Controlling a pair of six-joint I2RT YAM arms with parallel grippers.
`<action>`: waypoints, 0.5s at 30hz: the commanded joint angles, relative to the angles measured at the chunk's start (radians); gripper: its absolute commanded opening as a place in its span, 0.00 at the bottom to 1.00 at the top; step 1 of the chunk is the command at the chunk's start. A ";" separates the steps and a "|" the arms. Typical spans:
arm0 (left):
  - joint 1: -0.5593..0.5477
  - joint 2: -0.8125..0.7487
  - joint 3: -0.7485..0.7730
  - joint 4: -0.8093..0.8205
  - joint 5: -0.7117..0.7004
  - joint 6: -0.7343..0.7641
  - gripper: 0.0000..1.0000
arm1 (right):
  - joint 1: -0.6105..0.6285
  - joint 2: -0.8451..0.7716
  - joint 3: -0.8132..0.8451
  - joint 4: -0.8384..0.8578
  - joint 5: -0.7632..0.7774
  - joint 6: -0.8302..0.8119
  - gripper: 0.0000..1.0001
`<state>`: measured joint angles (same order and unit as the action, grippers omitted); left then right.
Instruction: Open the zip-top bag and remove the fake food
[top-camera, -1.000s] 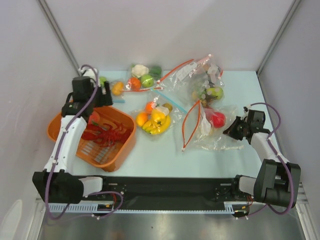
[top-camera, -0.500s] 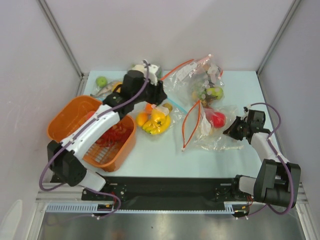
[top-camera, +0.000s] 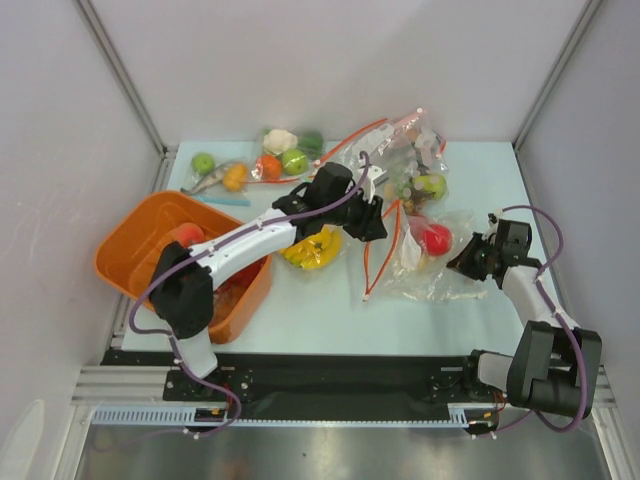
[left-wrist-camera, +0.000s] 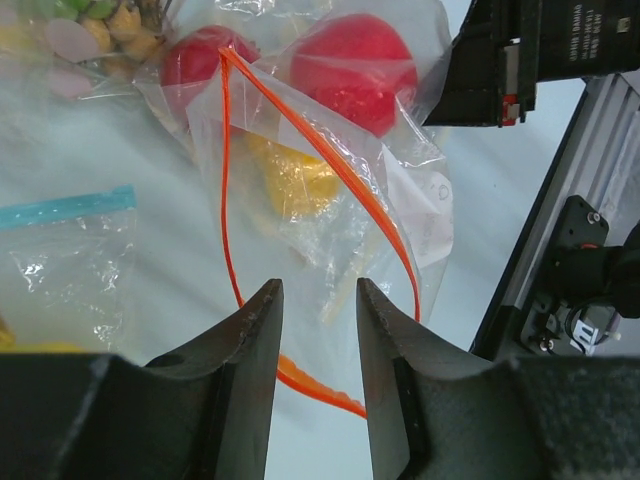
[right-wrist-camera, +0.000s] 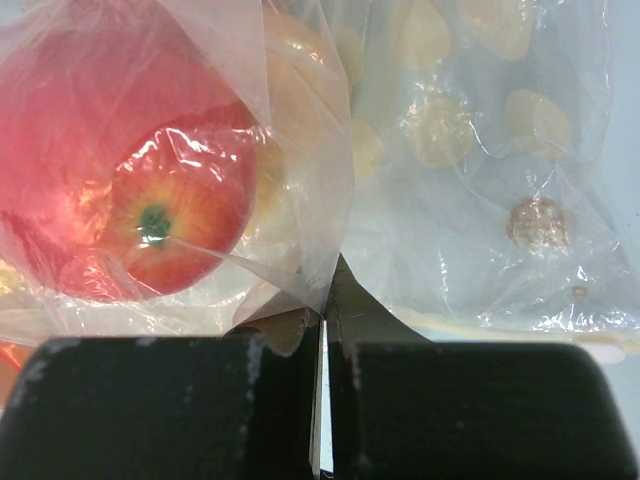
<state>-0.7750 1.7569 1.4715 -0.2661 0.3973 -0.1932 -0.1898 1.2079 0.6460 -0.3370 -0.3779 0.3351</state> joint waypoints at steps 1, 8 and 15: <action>-0.006 0.045 0.058 0.051 0.034 -0.006 0.40 | -0.007 -0.028 0.034 0.001 0.002 -0.015 0.00; -0.007 0.098 0.072 0.087 0.072 0.008 0.41 | -0.008 -0.034 0.030 0.001 -0.001 -0.015 0.00; -0.013 0.165 0.069 0.186 0.126 -0.032 0.42 | -0.008 -0.036 0.040 -0.008 -0.003 -0.015 0.00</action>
<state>-0.7795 1.8923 1.5013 -0.1722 0.4686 -0.2050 -0.1921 1.1938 0.6460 -0.3401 -0.3782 0.3351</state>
